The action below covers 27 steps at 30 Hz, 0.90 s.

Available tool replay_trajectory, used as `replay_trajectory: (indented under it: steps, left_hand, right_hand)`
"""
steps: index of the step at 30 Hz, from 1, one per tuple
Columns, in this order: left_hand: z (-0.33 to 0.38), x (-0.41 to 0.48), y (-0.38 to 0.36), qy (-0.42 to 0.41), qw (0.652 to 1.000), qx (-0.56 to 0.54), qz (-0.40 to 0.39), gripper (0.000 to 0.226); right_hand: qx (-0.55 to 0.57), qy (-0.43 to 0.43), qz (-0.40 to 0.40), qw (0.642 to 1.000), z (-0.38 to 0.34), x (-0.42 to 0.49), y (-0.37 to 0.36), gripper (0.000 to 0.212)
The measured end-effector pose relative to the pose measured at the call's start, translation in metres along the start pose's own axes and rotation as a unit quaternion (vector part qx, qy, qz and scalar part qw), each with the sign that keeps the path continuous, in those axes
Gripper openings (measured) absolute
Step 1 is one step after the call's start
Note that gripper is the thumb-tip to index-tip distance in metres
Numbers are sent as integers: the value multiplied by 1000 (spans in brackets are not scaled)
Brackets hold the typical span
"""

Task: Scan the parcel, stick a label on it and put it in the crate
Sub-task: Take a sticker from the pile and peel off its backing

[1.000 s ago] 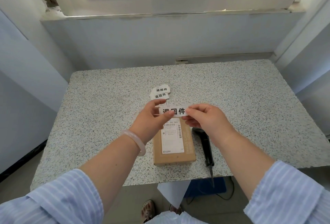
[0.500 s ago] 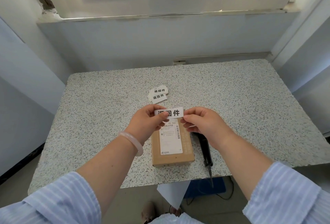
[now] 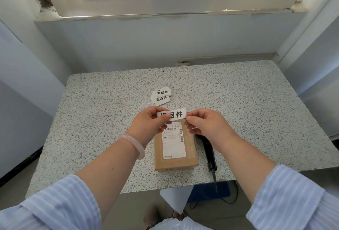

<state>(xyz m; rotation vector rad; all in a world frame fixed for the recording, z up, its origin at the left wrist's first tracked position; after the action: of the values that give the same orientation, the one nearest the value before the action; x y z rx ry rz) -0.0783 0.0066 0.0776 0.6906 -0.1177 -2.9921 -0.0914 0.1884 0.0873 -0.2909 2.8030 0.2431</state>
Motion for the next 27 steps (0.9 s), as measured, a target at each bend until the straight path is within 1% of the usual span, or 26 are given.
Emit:
replay_trajectory:
  steps: [3,11,19,27]
  left_hand:
    - [2,-1,-1,-9,1000,13,4,13]
    - [6,0,-1,-19,999,41,14,20]
    - [7,1,0,-18,999,38,13,15]
    - [7,-1,2,-19,999,42,13,17]
  right_hand:
    - [16,-2,5,1000,0,0,0,4]
    - [12,4,-1,1000,-1,3,0,6]
    - [10,14,-6,1000,-3,4,-1,6]
    - [37,11,-5,999,-1,4,-2,4]
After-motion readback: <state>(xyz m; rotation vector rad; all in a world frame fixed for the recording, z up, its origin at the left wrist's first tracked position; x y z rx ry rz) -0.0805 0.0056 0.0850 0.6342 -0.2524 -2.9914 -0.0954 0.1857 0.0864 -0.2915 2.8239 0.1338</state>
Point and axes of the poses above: each hand's wrist, its own x-axis towards the middle knuckle, its own y-axis out of the back of the hand, z = x × y, the point moved 3 cm from there along x, towards the middle knuckle, and after that the axes turned 3 degrees about y, right-handed, at the moved point
